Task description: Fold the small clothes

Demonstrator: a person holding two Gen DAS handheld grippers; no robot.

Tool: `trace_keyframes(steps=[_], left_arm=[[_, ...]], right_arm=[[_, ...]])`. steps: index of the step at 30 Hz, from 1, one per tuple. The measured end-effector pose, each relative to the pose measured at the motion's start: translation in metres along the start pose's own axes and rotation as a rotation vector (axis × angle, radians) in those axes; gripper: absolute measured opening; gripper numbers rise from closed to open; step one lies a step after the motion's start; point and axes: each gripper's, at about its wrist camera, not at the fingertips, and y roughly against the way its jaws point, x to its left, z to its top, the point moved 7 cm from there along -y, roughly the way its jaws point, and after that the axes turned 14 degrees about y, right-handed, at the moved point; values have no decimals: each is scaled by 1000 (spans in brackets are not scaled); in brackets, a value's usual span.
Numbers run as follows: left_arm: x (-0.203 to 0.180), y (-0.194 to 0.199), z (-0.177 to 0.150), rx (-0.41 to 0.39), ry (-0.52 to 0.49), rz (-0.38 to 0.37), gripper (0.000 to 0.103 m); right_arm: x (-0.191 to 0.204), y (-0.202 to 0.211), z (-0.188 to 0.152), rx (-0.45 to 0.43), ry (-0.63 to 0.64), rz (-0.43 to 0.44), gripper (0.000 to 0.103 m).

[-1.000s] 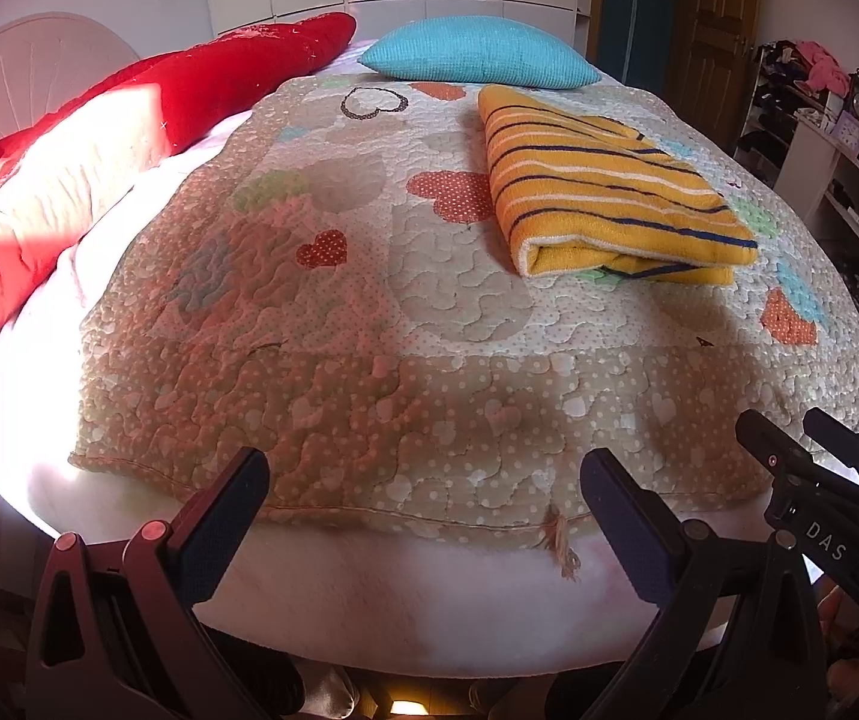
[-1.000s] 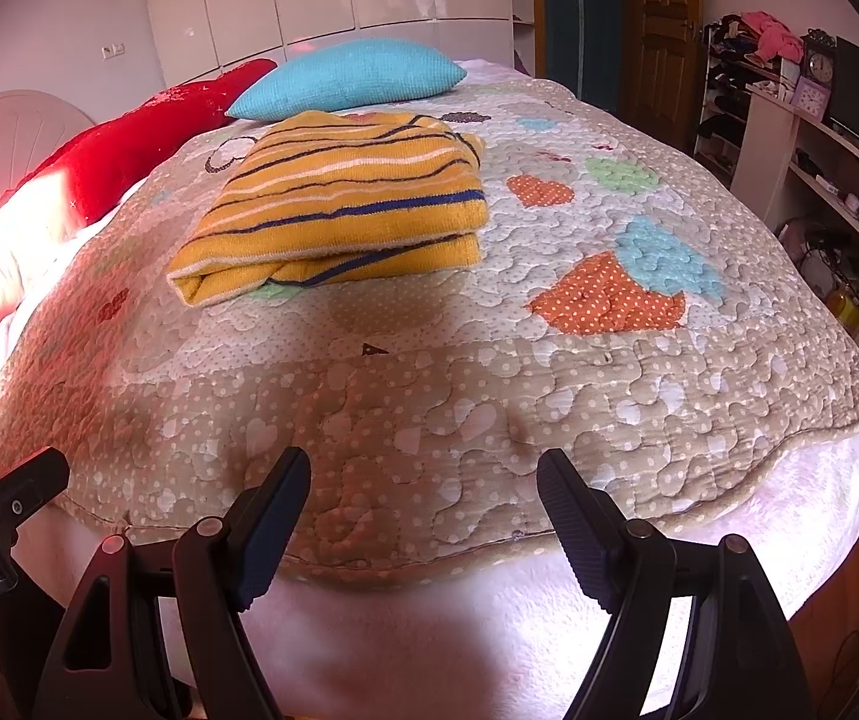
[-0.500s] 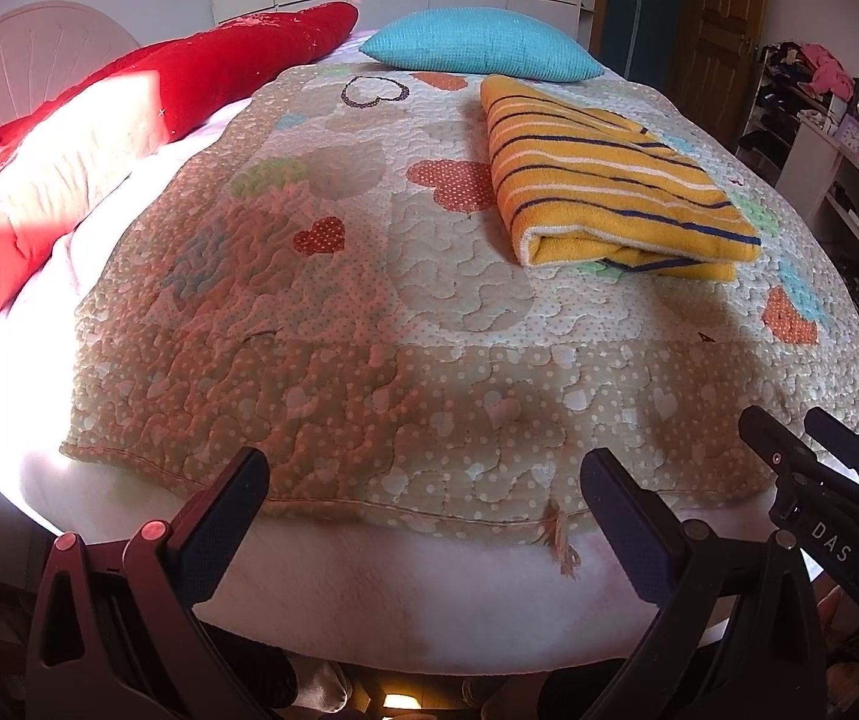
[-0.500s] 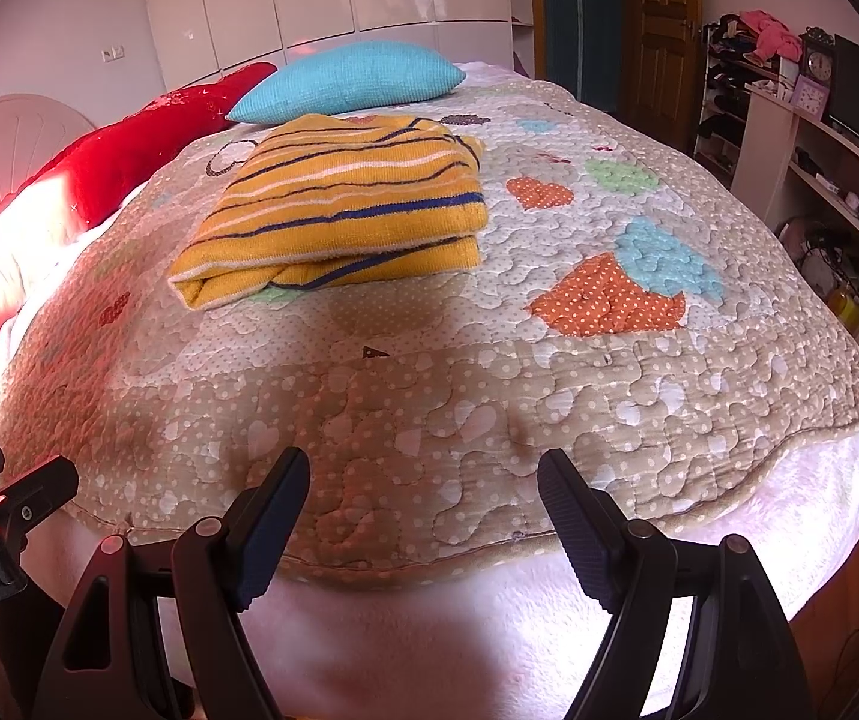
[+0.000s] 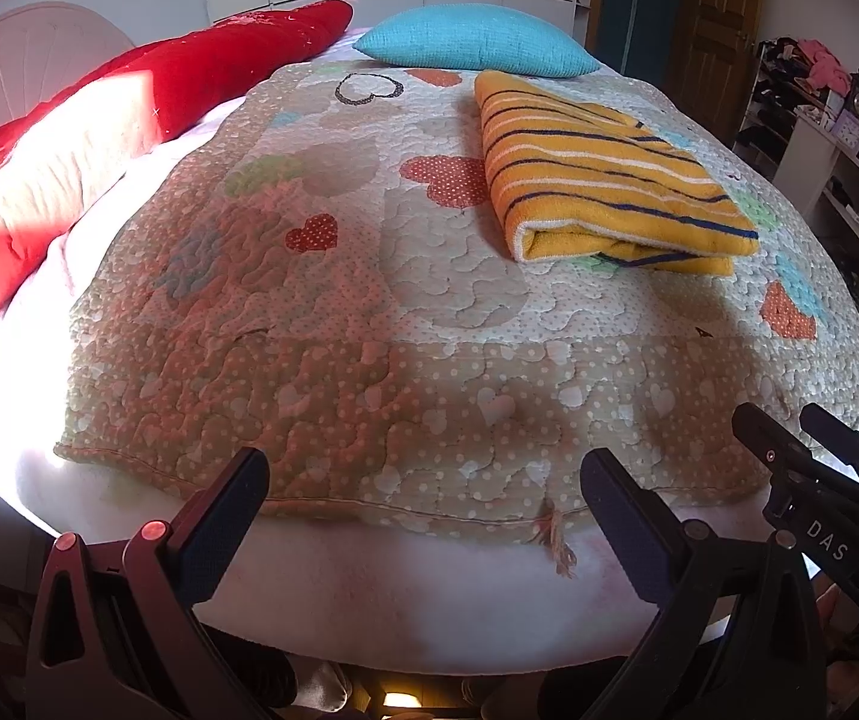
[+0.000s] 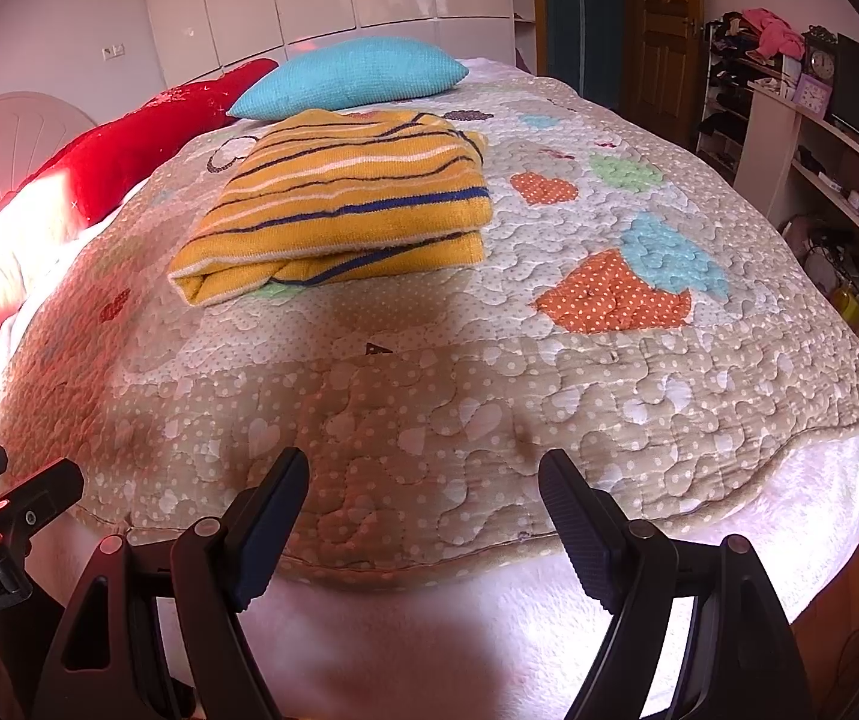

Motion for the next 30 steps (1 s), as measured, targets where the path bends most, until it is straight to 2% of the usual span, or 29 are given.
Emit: trace_keyframes(steps=[30], left_arm=[[5, -8, -5, 30, 11, -12, 103]], right_arm=[[6, 2, 2, -14, 4, 4, 84]])
